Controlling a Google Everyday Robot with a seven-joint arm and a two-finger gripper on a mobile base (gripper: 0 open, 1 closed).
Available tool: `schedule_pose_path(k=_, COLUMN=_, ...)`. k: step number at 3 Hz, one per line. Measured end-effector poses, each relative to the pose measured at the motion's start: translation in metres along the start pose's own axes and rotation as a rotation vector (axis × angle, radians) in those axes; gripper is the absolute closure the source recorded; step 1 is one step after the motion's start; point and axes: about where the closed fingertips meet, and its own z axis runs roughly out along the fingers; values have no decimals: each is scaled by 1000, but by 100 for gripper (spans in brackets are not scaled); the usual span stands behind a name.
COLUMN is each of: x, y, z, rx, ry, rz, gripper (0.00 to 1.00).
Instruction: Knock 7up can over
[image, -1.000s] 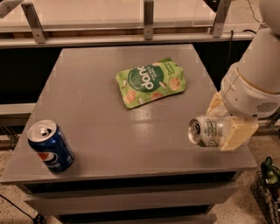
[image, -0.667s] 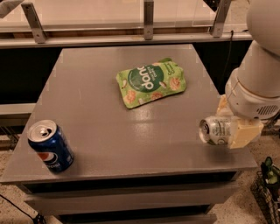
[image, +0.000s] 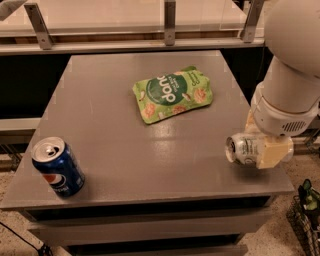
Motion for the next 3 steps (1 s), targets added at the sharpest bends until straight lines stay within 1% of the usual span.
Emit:
schedule_pose_path(k=1, x=-19, y=1, z=6, rx=-27, ry=-35, rz=-14, gripper=100)
schedule_pose_path(k=2, x=-35, y=2, z=12, rx=-39, ry=-45, rz=-36, gripper=100)
schedule_pose_path(k=3, x=-47, y=3, z=16, rx=-25, ry=-33, rz=-45, gripper=82)
